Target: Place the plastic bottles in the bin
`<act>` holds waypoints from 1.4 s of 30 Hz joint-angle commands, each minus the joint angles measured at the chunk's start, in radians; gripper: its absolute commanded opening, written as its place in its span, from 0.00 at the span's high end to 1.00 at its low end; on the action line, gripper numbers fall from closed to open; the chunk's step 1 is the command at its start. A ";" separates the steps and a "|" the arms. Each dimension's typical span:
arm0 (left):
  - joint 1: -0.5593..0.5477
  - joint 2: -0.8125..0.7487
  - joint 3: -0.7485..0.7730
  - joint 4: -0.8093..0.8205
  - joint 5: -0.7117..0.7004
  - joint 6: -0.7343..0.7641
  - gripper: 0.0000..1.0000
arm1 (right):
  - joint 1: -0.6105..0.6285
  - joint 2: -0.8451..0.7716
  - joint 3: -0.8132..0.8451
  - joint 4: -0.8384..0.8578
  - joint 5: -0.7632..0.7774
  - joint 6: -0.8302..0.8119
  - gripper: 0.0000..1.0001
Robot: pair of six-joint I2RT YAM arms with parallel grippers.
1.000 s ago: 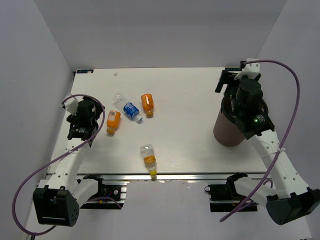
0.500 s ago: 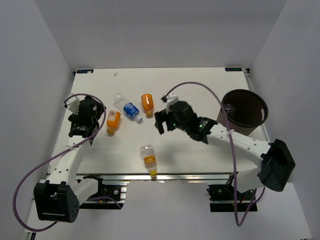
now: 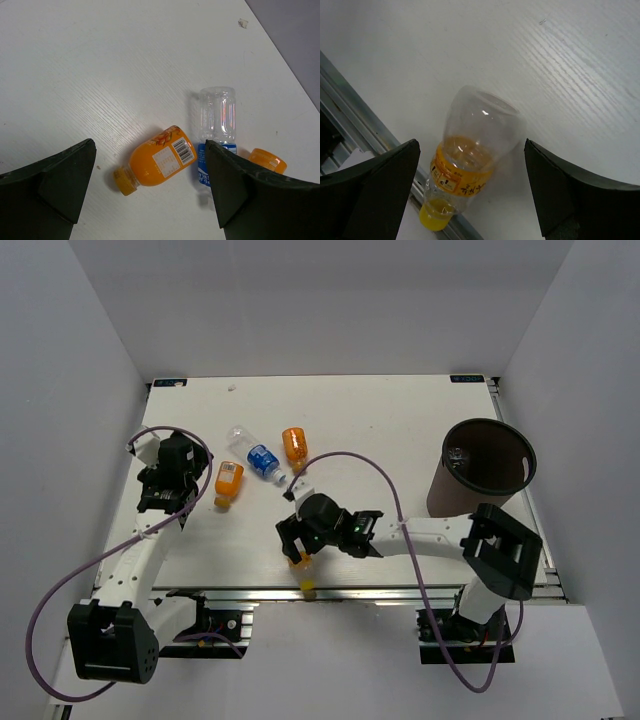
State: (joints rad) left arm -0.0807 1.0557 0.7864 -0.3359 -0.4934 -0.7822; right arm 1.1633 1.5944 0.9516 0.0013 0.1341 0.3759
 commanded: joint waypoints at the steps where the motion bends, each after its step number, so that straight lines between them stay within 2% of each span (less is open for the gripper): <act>1: 0.001 -0.026 0.031 -0.006 0.003 -0.003 0.02 | 0.030 0.047 0.019 0.082 0.055 0.041 0.11; 6: 0.001 -0.043 0.027 -0.015 -0.028 -0.018 0.02 | 0.032 0.143 0.085 0.005 0.084 0.049 0.12; 9: 0.001 -0.060 0.017 -0.012 -0.036 -0.025 0.02 | 0.032 0.177 0.111 -0.030 0.070 0.049 0.18; 12: 0.002 -0.072 0.011 -0.009 -0.043 -0.025 0.02 | 0.032 0.183 0.124 -0.038 0.073 0.047 0.29; 15: 0.001 -0.077 0.011 -0.012 -0.051 -0.025 0.02 | 0.032 0.168 0.130 -0.046 0.102 0.049 0.46; 16: 0.001 -0.077 0.014 -0.015 -0.053 -0.025 0.02 | 0.029 0.158 0.133 -0.046 0.111 0.043 0.55; 18: 0.001 -0.077 0.014 -0.017 -0.051 -0.022 0.02 | 0.019 0.113 0.144 -0.049 0.151 0.029 0.64; 19: 0.001 -0.076 0.014 -0.015 -0.050 -0.020 0.02 | 0.001 0.092 0.159 -0.050 0.162 0.003 0.73; 20: 0.001 -0.074 0.016 -0.015 -0.047 -0.019 0.02 | -0.013 0.069 0.165 -0.050 0.168 -0.014 0.75; 27: 0.001 -0.063 0.014 -0.002 -0.028 0.004 0.02 | -0.221 -0.239 0.231 -0.035 0.300 -0.140 0.79; 34: 0.001 -0.031 0.027 0.003 -0.014 0.032 0.02 | -0.538 -0.511 0.257 -0.014 0.375 -0.279 0.78; 39: 0.001 -0.002 0.031 0.018 0.015 0.046 0.02 | -0.707 -0.655 0.184 -0.040 0.524 -0.282 0.77; 42: 0.001 0.024 0.040 0.018 0.035 0.055 0.02 | -0.796 -0.706 0.125 -0.075 0.576 -0.259 0.73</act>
State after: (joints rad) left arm -0.0807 1.0695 0.7868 -0.3290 -0.4866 -0.7498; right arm 0.4179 0.9108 1.1316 -0.0319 0.6075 0.1219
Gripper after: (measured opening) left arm 0.983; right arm 0.667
